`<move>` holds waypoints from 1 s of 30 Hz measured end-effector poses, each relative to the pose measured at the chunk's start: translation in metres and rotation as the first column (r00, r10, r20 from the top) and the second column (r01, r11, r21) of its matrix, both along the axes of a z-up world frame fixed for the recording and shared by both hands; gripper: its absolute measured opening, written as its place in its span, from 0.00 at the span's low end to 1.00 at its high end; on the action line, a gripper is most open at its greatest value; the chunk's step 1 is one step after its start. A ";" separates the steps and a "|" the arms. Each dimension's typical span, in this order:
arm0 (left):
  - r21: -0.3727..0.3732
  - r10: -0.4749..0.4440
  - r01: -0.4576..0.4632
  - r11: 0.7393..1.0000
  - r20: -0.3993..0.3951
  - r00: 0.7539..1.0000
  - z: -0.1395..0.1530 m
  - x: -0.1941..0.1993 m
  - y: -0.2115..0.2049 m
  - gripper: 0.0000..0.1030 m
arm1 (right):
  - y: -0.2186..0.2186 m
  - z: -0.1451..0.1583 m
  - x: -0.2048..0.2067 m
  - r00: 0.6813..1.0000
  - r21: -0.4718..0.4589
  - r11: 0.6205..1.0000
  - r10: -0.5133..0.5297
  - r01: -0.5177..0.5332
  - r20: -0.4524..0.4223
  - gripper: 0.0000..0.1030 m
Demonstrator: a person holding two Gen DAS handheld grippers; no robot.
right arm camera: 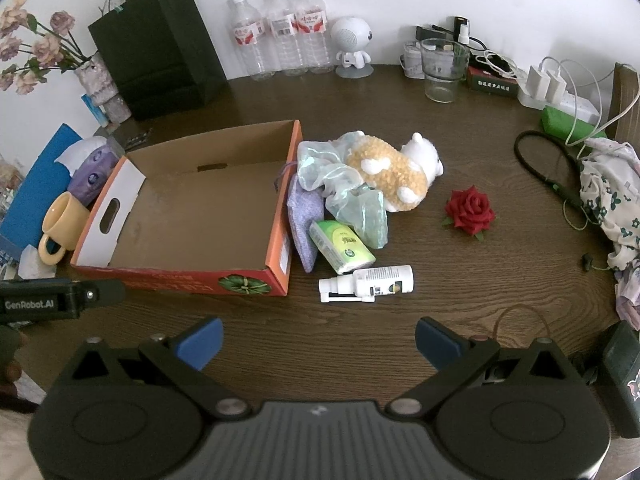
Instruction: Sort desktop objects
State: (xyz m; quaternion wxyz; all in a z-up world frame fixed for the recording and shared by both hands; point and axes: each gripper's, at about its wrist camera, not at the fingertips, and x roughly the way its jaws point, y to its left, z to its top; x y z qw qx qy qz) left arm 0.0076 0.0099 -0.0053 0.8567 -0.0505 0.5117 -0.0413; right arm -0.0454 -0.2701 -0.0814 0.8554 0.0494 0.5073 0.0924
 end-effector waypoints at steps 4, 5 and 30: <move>0.000 -0.001 0.001 1.000 -0.002 1.000 -0.001 0.001 0.000 1.00 | 0.000 -0.001 0.001 1.000 -0.001 1.000 0.001 -0.001 -0.002 1.00; 0.000 -0.001 0.001 1.000 -0.002 1.000 -0.001 0.001 0.000 1.00 | 0.000 -0.001 0.001 1.000 -0.001 1.000 0.002 -0.002 -0.002 1.00; -0.005 -0.042 0.042 0.999 -0.008 0.999 -0.006 0.007 -0.027 1.00 | -0.018 -0.008 0.002 1.000 -0.007 1.000 -0.016 0.016 -0.017 1.00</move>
